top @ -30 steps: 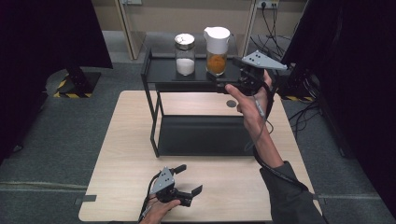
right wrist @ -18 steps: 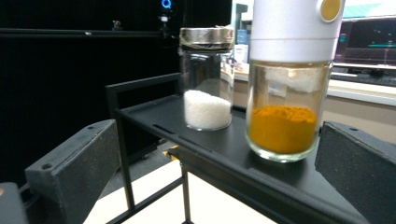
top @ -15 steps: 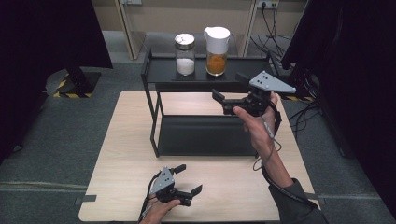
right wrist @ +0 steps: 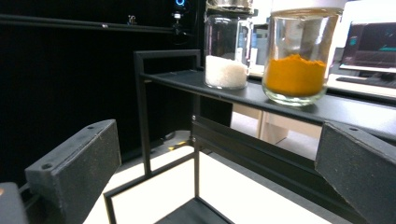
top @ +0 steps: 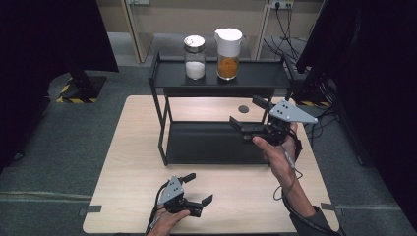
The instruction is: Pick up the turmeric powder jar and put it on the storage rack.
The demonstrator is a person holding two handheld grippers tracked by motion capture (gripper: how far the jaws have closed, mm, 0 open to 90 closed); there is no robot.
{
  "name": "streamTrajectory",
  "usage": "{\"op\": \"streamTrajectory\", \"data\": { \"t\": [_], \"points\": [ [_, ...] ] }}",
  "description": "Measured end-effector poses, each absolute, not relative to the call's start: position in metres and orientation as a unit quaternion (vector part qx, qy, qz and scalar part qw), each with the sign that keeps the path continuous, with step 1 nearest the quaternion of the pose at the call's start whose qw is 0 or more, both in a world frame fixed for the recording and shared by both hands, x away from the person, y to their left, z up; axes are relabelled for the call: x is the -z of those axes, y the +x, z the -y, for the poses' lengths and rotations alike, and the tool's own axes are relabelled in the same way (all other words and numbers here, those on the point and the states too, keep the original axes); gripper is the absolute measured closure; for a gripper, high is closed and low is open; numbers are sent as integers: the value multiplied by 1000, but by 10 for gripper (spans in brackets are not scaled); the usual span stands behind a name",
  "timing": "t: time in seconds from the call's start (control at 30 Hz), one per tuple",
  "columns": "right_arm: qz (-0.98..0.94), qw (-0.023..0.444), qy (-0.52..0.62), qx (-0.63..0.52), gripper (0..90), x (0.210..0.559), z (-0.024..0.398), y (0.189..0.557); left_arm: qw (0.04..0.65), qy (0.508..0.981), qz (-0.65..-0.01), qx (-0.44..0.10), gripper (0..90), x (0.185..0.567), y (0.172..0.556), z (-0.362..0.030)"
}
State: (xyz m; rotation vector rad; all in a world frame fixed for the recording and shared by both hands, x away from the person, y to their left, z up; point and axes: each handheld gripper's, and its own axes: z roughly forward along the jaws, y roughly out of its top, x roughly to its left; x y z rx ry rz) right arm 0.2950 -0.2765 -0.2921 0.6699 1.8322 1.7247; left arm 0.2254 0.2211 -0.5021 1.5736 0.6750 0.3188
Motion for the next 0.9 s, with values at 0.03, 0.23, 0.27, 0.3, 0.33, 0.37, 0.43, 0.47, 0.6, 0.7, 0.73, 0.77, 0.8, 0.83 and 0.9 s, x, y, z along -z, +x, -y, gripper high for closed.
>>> {"op": "streamTrajectory", "data": {
  "t": [0.03, 0.23, 0.27, 0.3, 0.33, 0.37, 0.43, 0.47, 0.6, 0.7, 0.73, 0.77, 0.8, 0.83, 0.9],
  "points": [
    [-678, 264, 249, -639, 5, 294, 278, 294, 644, 691, -296, -140, 9, 502, 225, -221],
    [-674, 255, 250, -647, 5, 309, 286, 289, 644, 691, -296, -142, 10, 502, 225, -221],
    [-674, 255, 250, -646, 5, 312, 288, 288, 644, 691, -296, -142, 10, 502, 225, -221],
    [-675, 254, 250, -646, 5, 314, 289, 286, 644, 691, -296, -142, 10, 502, 225, -221],
    [-676, 254, 250, -645, 5, 317, 290, 285, 644, 691, -296, -142, 10, 502, 225, -221],
    [-676, 253, 250, -645, 5, 319, 292, 284, 644, 691, -296, -142, 10, 502, 225, -221],
    [-676, 249, 254, -646, 5, 325, 295, 283, 644, 691, -295, -142, 10, 502, 225, -221],
    [-676, 247, 256, -645, 5, 328, 296, 282, 644, 691, -295, -142, 10, 502, 225, -221],
    [-674, 239, 263, -648, 5, 342, 300, 280, 644, 691, -296, -142, 10, 502, 225, -221],
    [-678, 232, 264, -645, 5, 349, 299, 278, 644, 691, -297, -142, 10, 502, 225, -221],
    [-679, 231, 264, -645, 5, 352, 299, 278, 644, 691, -297, -142, 10, 502, 225, -221],
    [-680, 231, 263, -644, 5, 354, 299, 277, 644, 691, -297, -143, 10, 502, 225, -221],
    [-681, 231, 262, -644, 5, 357, 298, 275, 644, 690, -296, -143, 10, 502, 225, -222],
    [-682, 231, 262, -643, 5, 360, 298, 273, 644, 690, -296, -144, 10, 502, 225, -221],
    [-684, 228, 262, -642, 5, 365, 298, 271, 644, 691, -297, -143, 10, 502, 225, -221]
  ]
}}
